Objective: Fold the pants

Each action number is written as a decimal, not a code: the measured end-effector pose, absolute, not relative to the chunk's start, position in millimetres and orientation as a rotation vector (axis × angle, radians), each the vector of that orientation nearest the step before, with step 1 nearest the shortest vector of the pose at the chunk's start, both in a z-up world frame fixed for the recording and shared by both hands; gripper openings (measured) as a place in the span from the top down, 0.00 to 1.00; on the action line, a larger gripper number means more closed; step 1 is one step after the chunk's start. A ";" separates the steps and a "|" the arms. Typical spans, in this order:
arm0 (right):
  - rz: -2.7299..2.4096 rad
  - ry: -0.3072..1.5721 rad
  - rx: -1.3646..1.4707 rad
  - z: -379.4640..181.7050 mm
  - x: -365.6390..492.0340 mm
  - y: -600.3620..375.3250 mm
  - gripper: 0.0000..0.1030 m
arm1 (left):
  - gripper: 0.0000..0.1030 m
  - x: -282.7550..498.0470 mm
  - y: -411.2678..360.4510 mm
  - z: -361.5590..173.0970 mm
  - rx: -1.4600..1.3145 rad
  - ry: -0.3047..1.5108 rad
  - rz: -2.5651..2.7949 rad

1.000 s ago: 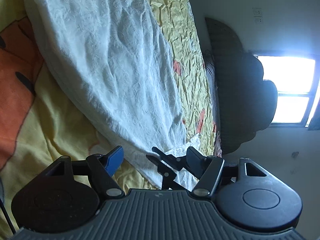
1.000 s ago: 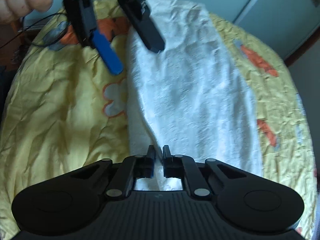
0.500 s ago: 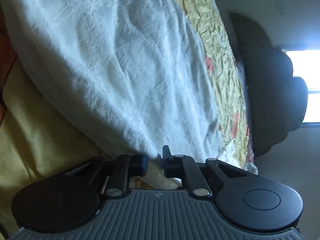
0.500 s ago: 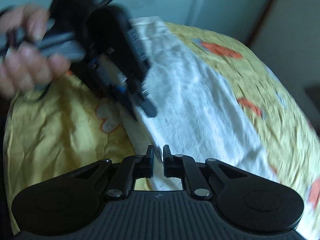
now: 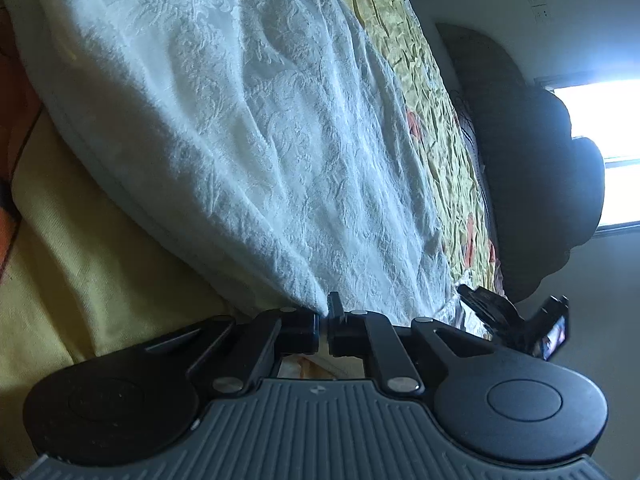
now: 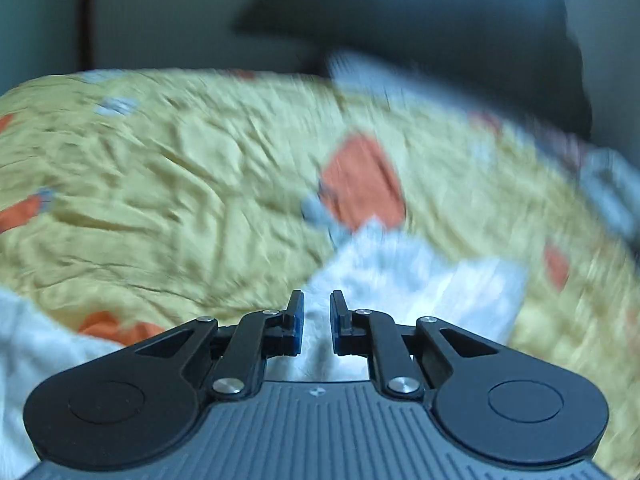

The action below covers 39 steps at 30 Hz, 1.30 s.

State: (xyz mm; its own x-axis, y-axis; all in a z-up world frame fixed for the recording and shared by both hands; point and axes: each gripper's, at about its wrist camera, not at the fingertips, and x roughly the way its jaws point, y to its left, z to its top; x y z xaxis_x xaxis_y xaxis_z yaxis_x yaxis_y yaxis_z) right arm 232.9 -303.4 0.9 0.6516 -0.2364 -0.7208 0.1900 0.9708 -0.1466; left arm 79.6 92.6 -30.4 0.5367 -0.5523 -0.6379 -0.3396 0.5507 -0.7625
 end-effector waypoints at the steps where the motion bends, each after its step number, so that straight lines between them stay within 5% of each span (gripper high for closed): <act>1: -0.248 0.843 -0.041 -3.8 237.4 -306.4 0.88 | 0.87 80.0 93.2 -30.9 -1.028 1.046 -0.161; 14: -0.260 1.054 0.259 8.9 296.1 -369.7 0.87 | 0.86 76.1 98.1 -35.7 -1.051 1.038 -0.180; 27: -0.368 1.100 -0.126 1.2 318.0 -298.4 0.87 | 0.86 75.4 101.1 -40.3 -1.065 1.034 -0.208; 29: -0.412 1.086 -0.204 -3.3 319.9 -287.3 0.81 | 0.86 74.6 100.5 -40.3 -1.065 1.026 -0.210; 33: -0.557 1.029 -0.398 -14.1 321.1 -264.3 0.46 | 0.86 74.2 99.2 -41.0 -1.058 1.018 -0.219; 39: -0.664 0.998 -0.387 -13.5 318.9 -269.3 0.46 | 0.86 76.4 101.9 -43.7 -1.068 1.024 -0.239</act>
